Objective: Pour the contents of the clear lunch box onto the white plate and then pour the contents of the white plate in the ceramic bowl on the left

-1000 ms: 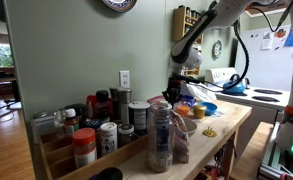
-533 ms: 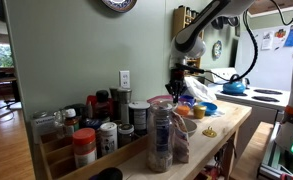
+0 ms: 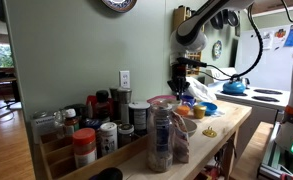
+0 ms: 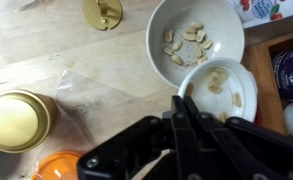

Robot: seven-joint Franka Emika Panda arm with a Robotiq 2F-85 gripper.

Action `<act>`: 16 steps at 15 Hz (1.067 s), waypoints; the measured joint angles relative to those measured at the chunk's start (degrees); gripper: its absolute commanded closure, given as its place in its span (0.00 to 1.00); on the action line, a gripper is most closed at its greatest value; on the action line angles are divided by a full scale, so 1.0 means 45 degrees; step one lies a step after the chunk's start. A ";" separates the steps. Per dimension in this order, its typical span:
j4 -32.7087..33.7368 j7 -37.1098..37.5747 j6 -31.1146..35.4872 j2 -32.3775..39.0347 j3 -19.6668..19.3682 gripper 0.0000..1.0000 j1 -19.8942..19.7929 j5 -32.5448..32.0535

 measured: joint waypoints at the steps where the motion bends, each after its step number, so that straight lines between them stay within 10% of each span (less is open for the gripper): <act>1: 0.0034 0.0024 -0.0050 0.0006 0.0014 0.99 0.0014 -0.0222; 16: 0.4116 0.4341 -0.7068 0.2004 0.1359 0.99 0.1974 -0.5493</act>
